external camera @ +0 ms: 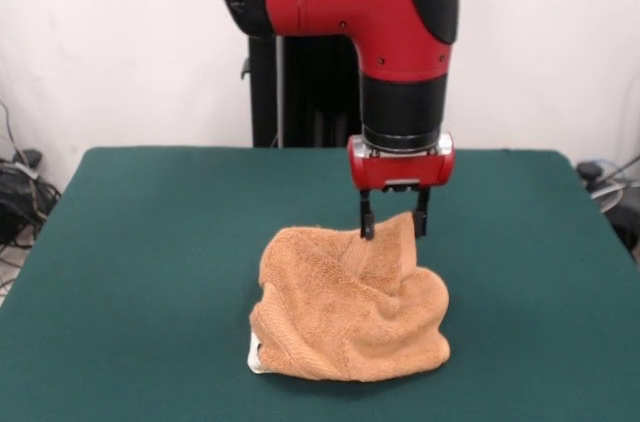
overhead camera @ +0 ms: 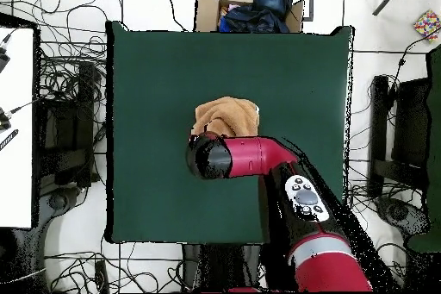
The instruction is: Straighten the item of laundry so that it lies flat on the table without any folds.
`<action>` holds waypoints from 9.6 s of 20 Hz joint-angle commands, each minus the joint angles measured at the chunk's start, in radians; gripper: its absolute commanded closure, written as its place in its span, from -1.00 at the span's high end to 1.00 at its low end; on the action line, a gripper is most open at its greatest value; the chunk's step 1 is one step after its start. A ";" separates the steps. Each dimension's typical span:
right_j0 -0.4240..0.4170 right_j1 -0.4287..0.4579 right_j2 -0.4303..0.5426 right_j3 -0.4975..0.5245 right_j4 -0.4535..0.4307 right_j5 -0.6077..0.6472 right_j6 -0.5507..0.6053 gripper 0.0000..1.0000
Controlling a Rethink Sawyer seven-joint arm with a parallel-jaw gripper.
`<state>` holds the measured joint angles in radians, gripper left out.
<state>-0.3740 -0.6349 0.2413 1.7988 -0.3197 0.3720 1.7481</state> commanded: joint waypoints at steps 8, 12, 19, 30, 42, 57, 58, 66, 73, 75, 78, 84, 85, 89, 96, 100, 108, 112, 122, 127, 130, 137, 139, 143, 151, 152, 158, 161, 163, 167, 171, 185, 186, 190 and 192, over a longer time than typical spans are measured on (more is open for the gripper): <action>0.017 0.080 0.034 -0.027 -0.095 -0.041 0.024 1.00; 0.023 0.077 0.035 -0.033 -0.094 -0.037 0.036 1.00; 0.019 0.041 0.047 -0.009 -0.079 -0.016 0.036 1.00; 0.007 0.023 0.048 0.009 -0.077 -0.047 0.051 -1.00; 0.019 0.005 0.049 0.018 -0.063 -0.011 0.052 -1.00; -0.028 -0.154 0.112 0.077 0.006 0.118 0.001 -1.00; -0.036 -0.173 0.123 0.087 0.019 0.130 0.001 -1.00; -0.041 -0.309 0.144 0.101 0.089 0.277 -0.027 -1.00; -0.056 -0.377 0.163 0.115 0.124 0.342 -0.043 -1.00; -0.064 -0.453 0.173 0.136 0.175 0.410 -0.062 -1.00; -0.044 -0.583 0.159 0.137 0.232 0.533 -0.077 -1.00; -0.028 -0.527 0.156 0.115 0.211 0.481 -0.050 -1.00; -0.032 -0.515 0.159 0.110 0.204 0.475 -0.059 -1.00; -0.045 -0.502 0.160 0.115 0.202 0.437 -0.058 1.00; -0.023 -0.462 0.144 0.132 0.134 0.394 -0.035 1.00; -0.022 -0.417 0.142 0.152 0.107 0.329 -0.016 1.00; 0.004 -0.276 0.113 0.164 0.015 0.160 0.043 1.00; 0.002 -0.245 0.115 0.164 0.003 0.133 0.043 1.00; 0.002 -0.161 0.104 0.148 -0.056 0.037 0.046 1.00; -0.010 -0.119 0.104 0.126 -0.081 0.015 0.041 1.00; -0.020 -0.110 0.109 0.111 -0.088 0.024 0.029 1.00; -0.017 -0.105 0.109 0.069 -0.095 0.019 0.032 1.00; -0.015 -0.097 0.114 0.036 -0.100 0.000 0.029 1.00; -0.024 -0.104 0.132 0.002 -0.090 0.024 0.007 1.00; -0.021 -0.089 0.119 -0.036 -0.099 0.022 0.007 1.00; -0.025 -0.086 0.120 -0.039 -0.101 0.022 0.004 1.00; -0.035 -0.076 0.110 -0.060 -0.122 0.026 -0.017 1.00; -0.034 -0.064 0.097 -0.068 -0.142 0.008 -0.016 1.00; -0.038 -0.053 0.096 -0.065 -0.156 -0.008 -0.014 1.00; -0.053 -0.049 0.103 -0.042 -0.176 -0.026 -0.007 1.00; -0.071 -0.017 0.099 -0.024 -0.213 -0.073 -0.001 1.00; -0.086 0.019 0.090 0.036 -0.287 -0.144 0.036 1.00; -0.083 0.020 0.089 0.038 -0.287 -0.147 0.040 1.00; -0.069 -0.007 0.088 0.067 -0.272 -0.137 0.066 1.00; -0.072 -0.035 0.106 0.089 -0.252 -0.113 0.067 1.00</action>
<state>-0.4585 -0.6405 0.3316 1.7898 -0.5579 0.2577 1.7481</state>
